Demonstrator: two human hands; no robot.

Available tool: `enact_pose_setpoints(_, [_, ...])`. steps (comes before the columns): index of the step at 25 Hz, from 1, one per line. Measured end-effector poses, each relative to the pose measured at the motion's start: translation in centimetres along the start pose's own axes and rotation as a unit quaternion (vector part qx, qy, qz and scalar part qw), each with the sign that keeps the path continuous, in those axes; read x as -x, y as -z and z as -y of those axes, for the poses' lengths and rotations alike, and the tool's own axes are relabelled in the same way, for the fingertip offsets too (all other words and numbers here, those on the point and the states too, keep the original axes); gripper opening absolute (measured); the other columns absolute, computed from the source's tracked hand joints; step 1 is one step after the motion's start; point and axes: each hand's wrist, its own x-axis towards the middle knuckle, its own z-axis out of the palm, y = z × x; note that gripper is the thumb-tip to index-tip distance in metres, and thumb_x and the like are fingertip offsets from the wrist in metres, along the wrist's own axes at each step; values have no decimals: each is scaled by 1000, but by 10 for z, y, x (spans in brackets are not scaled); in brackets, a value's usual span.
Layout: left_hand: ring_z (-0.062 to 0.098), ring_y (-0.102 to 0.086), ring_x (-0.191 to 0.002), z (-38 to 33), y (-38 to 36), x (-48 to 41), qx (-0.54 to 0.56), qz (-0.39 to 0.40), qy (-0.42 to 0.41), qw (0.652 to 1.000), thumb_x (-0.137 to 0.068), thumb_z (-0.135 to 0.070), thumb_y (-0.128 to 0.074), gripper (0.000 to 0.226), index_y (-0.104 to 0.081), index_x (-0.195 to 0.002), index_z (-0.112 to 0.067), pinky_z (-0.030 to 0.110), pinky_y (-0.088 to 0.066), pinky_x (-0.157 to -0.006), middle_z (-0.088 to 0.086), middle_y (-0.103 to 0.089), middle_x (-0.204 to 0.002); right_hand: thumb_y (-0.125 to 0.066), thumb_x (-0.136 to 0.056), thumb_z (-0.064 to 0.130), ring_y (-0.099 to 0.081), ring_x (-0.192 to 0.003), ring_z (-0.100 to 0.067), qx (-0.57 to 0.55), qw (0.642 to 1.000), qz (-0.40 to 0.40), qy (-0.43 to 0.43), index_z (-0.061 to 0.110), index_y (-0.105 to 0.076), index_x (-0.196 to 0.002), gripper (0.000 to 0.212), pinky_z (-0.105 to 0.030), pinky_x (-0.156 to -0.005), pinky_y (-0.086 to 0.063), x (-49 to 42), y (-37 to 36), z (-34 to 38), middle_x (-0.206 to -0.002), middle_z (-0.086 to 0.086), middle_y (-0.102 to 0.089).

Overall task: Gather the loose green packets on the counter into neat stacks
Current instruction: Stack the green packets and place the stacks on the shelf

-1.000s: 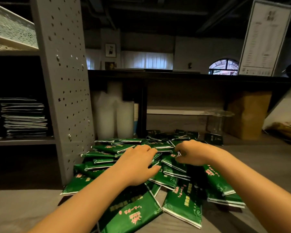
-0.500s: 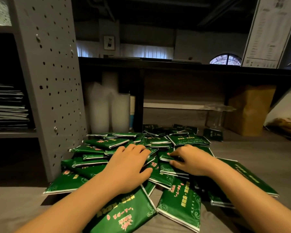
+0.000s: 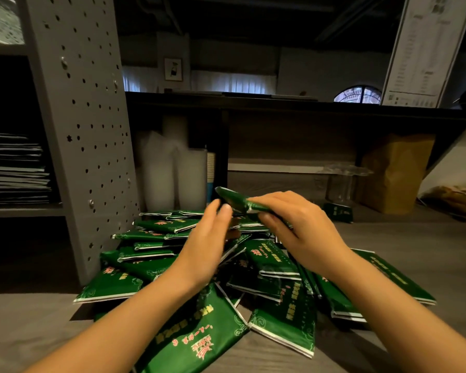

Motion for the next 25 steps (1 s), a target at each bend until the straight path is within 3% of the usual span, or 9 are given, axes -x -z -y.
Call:
enact_pose_setpoints(2, [20,-63,-107,-2,2,-2,176,-24,46,983,-83,-58,-43,63,-47,-131,-18,42,-45,-100,11,-63,-121,-36,-94,39,-55,-106,-14,-10,999,22,46,24,-57,-129,43,-34,-82,-51,1,-5,3,-120,6,-62])
enact_pose_setpoints(4, [19,-67,-94,-5,4,-2,254,-51,61,964,-92,-41,-44,45,-45,-130,-17,42,-54,-86,13,-66,-114,-39,-94,44,-48,-115,-10,-15,995,81,55,26,-54,-132,44,-31,-90,-47,2,-7,7,-127,7,-57])
enact_pose_setpoints(7, [16,-70,-78,-5,3,-1,182,-71,60,979,-94,-10,-50,40,-40,-130,-26,35,-56,-66,7,-70,-100,-46,-93,36,-46,-118,-1,-83,988,130,17,25,-56,-129,39,-24,-99,-40,2,-3,9,-127,10,-57])
enact_pose_setpoints(10, [24,-69,-87,-2,1,2,123,-40,52,990,-90,5,-52,53,-38,-131,-26,41,-56,-75,12,-70,-103,-43,-89,19,-58,-106,-9,-64,996,61,-29,19,-64,-117,35,-32,-92,-48,0,8,-8,-111,10,-63])
enact_pose_setpoints(12, [26,-68,-91,-2,-1,5,116,-17,55,992,-91,5,-51,53,-39,-130,-28,44,-55,-79,12,-69,-106,-44,-93,12,-59,-105,-14,39,990,90,-104,23,-62,-118,33,-40,-88,-50,1,22,-25,-113,8,-64])
enact_pose_setpoints(14, [23,-70,-88,-2,-4,8,99,5,50,994,-91,4,-52,51,-42,-126,-32,41,-56,-77,9,-70,-104,-44,-95,13,-60,-106,-19,130,958,171,-188,27,-59,-121,34,-41,-87,-51,4,31,-43,-118,4,-64])
enact_pose_setpoints(17, [21,-72,-84,-3,-6,11,90,33,55,994,-90,2,-54,51,-44,-112,-43,35,-58,-70,4,-73,-100,-54,-93,26,-58,-107,-22,126,904,276,-300,23,-56,-125,32,-39,-91,-50,12,39,-58,-125,-3,-60])
enact_pose_setpoints(20, [21,-72,-84,-2,-7,10,86,33,51,994,-91,2,-53,55,-41,-111,-47,36,-58,-70,4,-72,-100,-60,-87,45,-54,-117,-24,120,826,373,-405,19,-41,-140,62,-35,-95,-47,18,50,-59,-140,-6,-47])
enact_pose_setpoints(25, [28,-70,-84,3,-5,11,74,18,63,995,-92,1,-52,68,-29,-130,-50,43,-58,-73,11,-70,-100,-71,-77,45,-55,-115,-30,28,797,376,-473,23,-20,-149,91,-41,-95,-50,22,54,-61,-150,-10,-33])
